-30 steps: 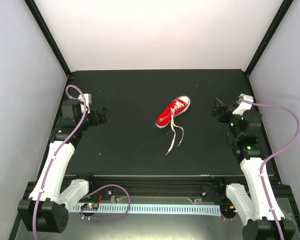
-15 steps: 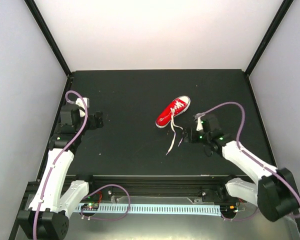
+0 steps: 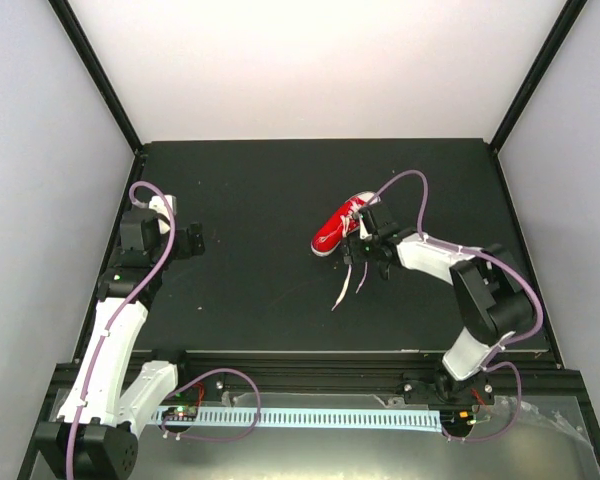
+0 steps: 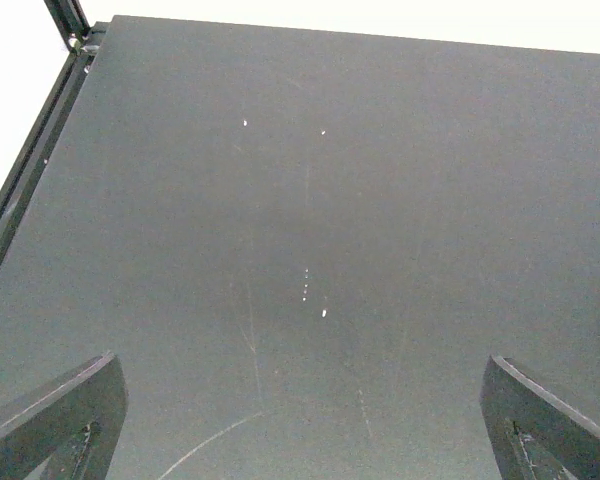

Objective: Tie the shoes

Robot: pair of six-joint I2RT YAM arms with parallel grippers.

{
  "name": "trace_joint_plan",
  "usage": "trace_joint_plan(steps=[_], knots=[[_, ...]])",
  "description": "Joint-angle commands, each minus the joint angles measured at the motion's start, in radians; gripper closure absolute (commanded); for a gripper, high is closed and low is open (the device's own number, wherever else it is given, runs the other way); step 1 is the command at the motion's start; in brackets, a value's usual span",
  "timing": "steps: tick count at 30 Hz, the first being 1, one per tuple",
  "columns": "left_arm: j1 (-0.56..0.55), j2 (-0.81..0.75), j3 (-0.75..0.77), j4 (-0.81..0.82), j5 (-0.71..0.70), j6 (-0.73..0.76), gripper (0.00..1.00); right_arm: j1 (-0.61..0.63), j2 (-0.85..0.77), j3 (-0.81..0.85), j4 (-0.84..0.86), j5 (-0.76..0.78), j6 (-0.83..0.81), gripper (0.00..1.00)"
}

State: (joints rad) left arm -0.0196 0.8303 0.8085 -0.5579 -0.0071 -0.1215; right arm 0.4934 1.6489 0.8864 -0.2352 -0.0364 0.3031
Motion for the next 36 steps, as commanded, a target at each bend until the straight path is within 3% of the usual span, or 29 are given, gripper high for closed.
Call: trace_joint_plan(steps=[1, 3, 7, 11, 16, 21, 26, 29, 36], knots=[[0.006, -0.011, -0.005, -0.002, -0.018, 0.022, 0.01, 0.005, 0.057, 0.045, 0.03, 0.025, -0.061, 0.14], [0.007, -0.008, -0.003, -0.002, -0.015, 0.022, 0.01, 0.005, 0.084, 0.055, 0.041, 0.0, -0.069, 0.15], [0.007, -0.003, -0.001, -0.002, -0.005, 0.019, 0.01, 0.006, 0.144, 0.088, 0.062, -0.059, -0.085, 0.31], [0.006, -0.009, -0.001, -0.002, 0.034, 0.012, 0.01, 0.01, 0.185, 0.115, 0.076, -0.071, -0.114, 0.4], [-0.061, -0.017, -0.009, 0.001, 0.078, -0.022, 0.01, 0.01, 0.184, 0.128, 0.061, -0.085, -0.125, 0.72], [-0.264, 0.002, -0.066, 0.027, 0.122, -0.146, 0.01, 0.01, 0.035, 0.05, 0.032, -0.127, -0.074, 0.97], [-0.514, 0.082, -0.2, 0.271, 0.229, -0.288, 0.01, 0.01, -0.131, -0.034, -0.01, -0.216, -0.037, 0.98], [-0.587, 0.197, -0.214, 0.432, 0.279, -0.322, 0.01, 0.01, -0.184, -0.077, -0.01, -0.229, -0.012, 0.98], [-0.606, 0.61, 0.049, 0.492, 0.34, -0.216, 0.01, 0.01, -0.224, -0.132, 0.011, -0.259, 0.022, 0.98]])
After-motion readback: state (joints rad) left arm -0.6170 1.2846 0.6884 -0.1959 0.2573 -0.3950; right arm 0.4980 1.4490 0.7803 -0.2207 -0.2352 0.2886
